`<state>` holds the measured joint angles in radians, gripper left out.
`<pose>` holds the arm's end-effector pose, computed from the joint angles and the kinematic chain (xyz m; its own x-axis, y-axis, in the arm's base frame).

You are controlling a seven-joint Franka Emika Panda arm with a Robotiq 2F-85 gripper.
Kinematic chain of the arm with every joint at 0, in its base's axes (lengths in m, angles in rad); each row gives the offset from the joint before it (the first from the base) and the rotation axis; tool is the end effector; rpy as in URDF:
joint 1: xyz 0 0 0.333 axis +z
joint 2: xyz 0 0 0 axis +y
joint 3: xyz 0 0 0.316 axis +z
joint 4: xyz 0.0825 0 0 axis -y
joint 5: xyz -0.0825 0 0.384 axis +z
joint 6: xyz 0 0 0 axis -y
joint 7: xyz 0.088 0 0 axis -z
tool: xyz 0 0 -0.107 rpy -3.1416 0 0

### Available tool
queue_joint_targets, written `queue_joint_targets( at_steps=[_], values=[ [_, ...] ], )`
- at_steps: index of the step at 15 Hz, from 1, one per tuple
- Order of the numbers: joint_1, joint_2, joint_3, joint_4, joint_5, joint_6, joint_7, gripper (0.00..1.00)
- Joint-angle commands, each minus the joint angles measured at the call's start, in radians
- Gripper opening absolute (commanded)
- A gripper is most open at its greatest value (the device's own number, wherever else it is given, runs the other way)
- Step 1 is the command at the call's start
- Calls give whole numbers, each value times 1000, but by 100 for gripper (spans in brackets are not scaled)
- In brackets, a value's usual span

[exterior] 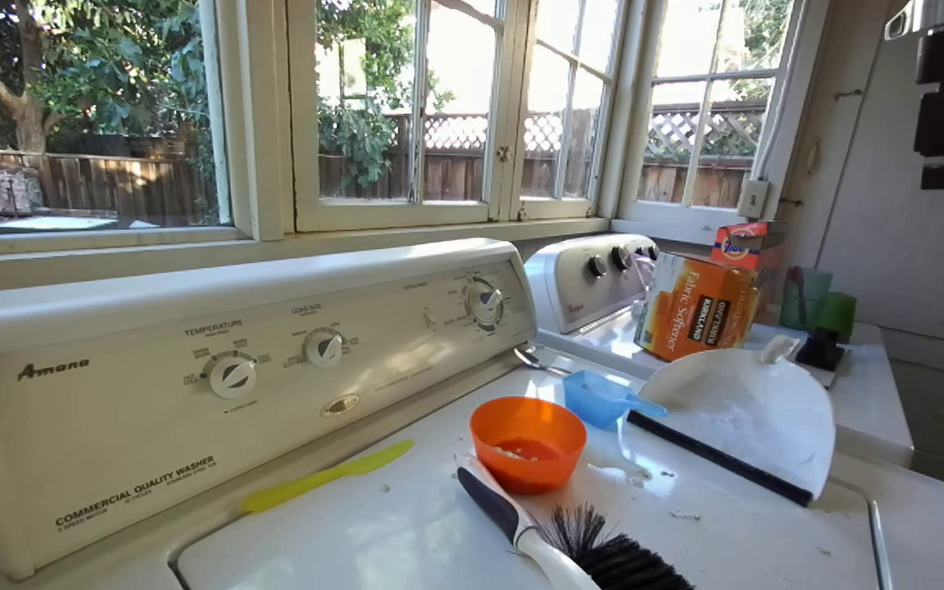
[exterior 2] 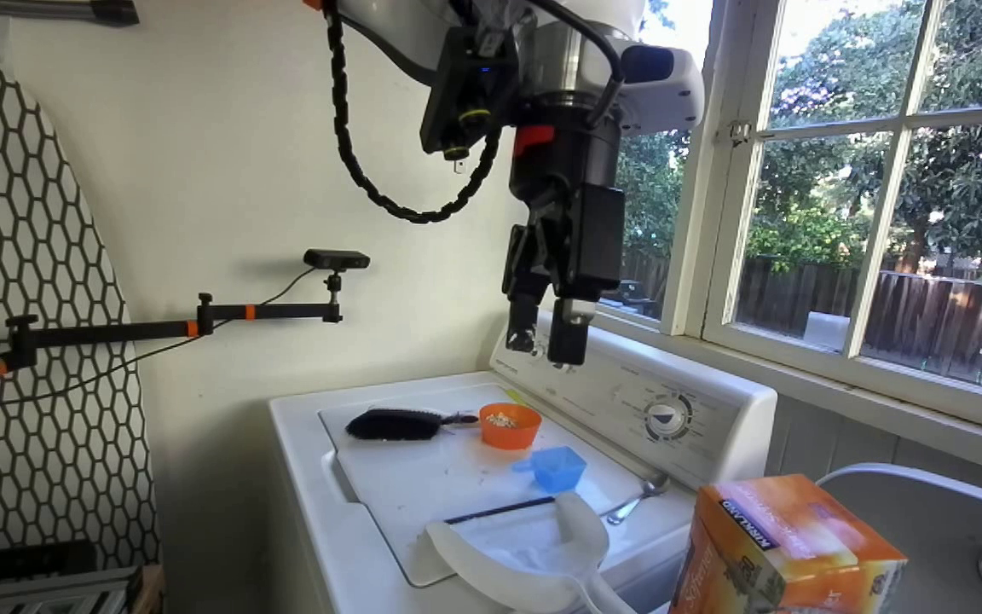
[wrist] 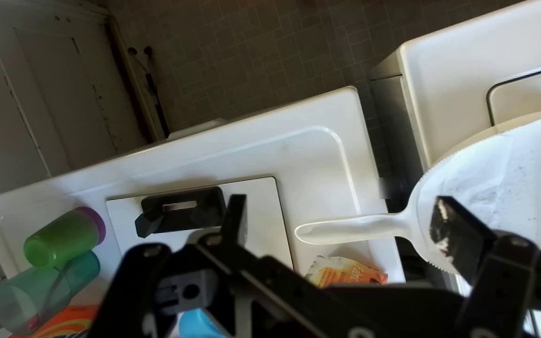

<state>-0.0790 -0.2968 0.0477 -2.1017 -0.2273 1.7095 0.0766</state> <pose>0.4563 -0.0335 0.5381 0.9936 -0.0778 -0.0814 -0.0563 -0.9692 0.2397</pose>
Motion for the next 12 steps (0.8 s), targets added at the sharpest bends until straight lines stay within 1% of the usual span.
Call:
queue_joint_targets(
  at_steps=[1, 9, 10, 11, 12],
  values=[
    [19, 1, -16, 2, -4, -3, 4, 100],
    [19, 1, -16, 2, -4, -3, 4, 100],
    [2, 21, -4, 8, -32, -25, 91, 100],
    [-9, 27, -4, -6, -38, -3, 164, 100],
    [-12, 28, -15, -28, -17, 15, 207, 100]
  ],
)
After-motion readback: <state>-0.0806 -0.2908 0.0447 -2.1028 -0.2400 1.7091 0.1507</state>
